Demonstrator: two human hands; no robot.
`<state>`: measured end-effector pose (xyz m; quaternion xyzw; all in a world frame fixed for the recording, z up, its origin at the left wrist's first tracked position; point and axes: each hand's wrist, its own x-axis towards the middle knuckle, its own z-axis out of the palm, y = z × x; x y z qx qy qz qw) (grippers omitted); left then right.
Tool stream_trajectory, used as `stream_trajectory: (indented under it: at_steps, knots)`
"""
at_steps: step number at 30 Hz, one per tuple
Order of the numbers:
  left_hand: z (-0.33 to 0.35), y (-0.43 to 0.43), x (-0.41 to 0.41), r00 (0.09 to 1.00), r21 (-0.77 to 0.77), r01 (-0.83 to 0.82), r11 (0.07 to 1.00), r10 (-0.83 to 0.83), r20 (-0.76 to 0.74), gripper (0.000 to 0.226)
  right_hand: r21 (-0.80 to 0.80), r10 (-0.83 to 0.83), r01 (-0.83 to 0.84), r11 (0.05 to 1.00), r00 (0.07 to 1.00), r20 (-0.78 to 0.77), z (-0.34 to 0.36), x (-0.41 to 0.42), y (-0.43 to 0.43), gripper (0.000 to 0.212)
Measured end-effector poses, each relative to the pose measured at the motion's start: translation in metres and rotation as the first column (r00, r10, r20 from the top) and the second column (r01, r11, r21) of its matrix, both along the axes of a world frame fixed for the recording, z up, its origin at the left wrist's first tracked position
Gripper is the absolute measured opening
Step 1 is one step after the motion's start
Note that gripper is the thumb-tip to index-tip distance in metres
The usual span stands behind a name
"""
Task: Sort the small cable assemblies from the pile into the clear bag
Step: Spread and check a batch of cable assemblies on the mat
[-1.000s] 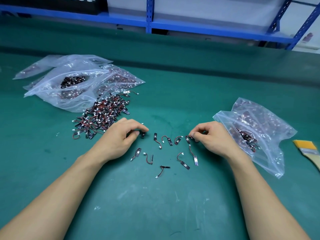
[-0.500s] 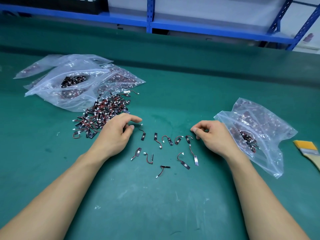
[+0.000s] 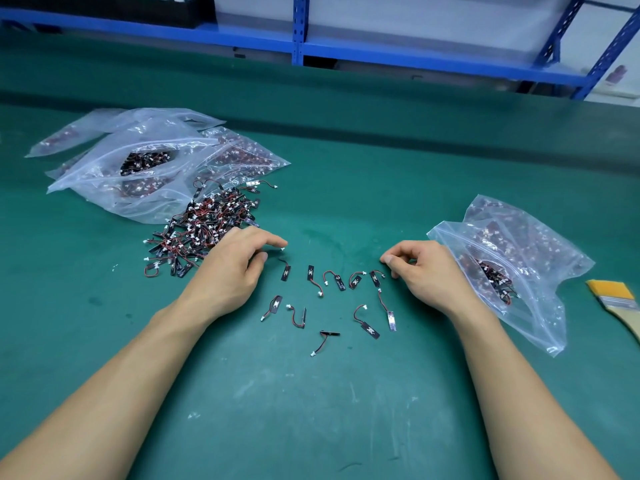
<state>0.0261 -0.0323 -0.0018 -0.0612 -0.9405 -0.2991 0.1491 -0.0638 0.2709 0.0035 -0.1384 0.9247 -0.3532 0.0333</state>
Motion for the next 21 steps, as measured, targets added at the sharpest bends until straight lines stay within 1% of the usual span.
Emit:
stream_trajectory:
  at_steps: [5,12,21]
  knots:
    - [-0.0012,0.0004,0.0002,0.999,0.026,0.003,1.000,-0.004,0.033,0.036,0.005,-0.003,0.003,1.000,1.000,-0.008,-0.0005,0.0001,-0.0011,0.019]
    - [-0.0019,-0.0005,-0.0006,0.999,0.051,-0.007,0.999,0.005,0.037,0.036,0.000,-0.008,0.008,1.000,1.000,-0.002,-0.0008,0.0002,-0.0007,0.019]
    - [-0.0053,-0.0034,-0.0032,0.997,0.027,-0.069,0.997,0.067,0.047,0.034,0.004,-0.007,0.007,1.000,1.000,-0.006,-0.0015,-0.0001,0.0000,0.018]
